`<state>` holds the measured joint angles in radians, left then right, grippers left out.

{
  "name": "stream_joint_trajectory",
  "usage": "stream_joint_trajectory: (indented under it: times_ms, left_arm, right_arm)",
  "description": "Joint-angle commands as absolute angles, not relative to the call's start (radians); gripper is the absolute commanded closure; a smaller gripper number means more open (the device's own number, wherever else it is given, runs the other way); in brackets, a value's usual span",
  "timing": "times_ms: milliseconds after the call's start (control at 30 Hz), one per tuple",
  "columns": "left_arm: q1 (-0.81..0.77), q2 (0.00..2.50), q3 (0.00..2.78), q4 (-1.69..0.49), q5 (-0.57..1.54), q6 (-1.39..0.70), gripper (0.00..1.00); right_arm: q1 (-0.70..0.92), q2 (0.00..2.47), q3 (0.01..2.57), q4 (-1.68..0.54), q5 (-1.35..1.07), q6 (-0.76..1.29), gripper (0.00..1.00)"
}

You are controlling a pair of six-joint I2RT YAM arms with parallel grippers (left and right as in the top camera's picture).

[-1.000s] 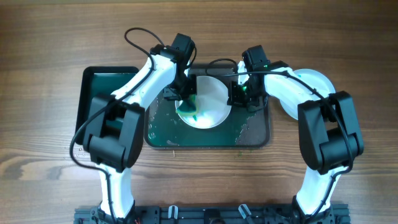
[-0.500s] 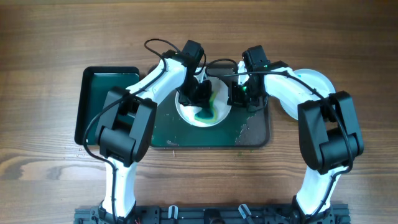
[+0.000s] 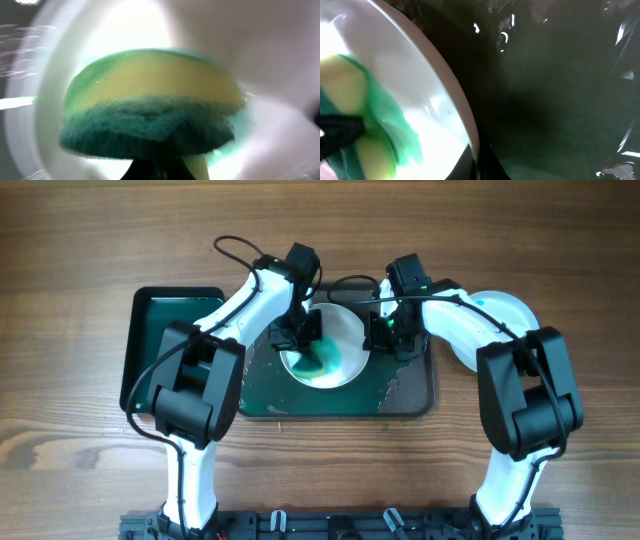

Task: Clean dirty plates on tray and stack at the side
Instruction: 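Scrub the last plate with the sponge in the left gripper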

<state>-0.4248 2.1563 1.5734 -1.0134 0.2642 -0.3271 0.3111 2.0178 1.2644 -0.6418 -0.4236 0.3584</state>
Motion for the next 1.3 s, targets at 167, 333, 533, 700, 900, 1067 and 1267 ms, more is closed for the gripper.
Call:
stream_joint_trajectory:
  times_ms: [167, 333, 533, 700, 900, 1067, 1267]
  left_arm:
    - [-0.434, 2.195, 1.552, -0.807, 0.183, -0.255, 0.96]
    - [-0.380, 2.194, 1.552, -0.916, -0.132, -0.422, 0.96]
    - [-0.404, 2.194, 1.552, -1.089, 0.057, -0.331, 0.96]
    - [-0.414, 2.194, 1.552, -1.017, 0.593, -0.104, 0.96]
    - [-0.395, 2.194, 1.560, -0.812, 0.352, -0.243, 0.96]
    - [-0.319, 2.192, 1.681, -0.989, -0.138, -0.402, 0.96]
    - [-0.285, 2.074, 1.855, -1.264, -0.147, -0.397, 0.96]
  right_arm:
    - [0.311, 2.038, 1.249, -0.641, -0.414, 0.366, 0.96]
    - [0.311, 2.038, 1.249, -0.637, -0.414, 0.370, 0.96]
    - [0.311, 2.038, 1.249, -0.639, -0.415, 0.369, 0.96]
    - [0.311, 2.038, 1.249, -0.638, -0.415, 0.369, 0.96]
    - [0.311, 2.038, 1.249, -0.640, -0.415, 0.367, 0.96]
    - [0.311, 2.038, 1.249, -0.640, -0.415, 0.367, 0.96]
    - [0.311, 2.038, 1.249, -0.636, -0.415, 0.366, 0.95]
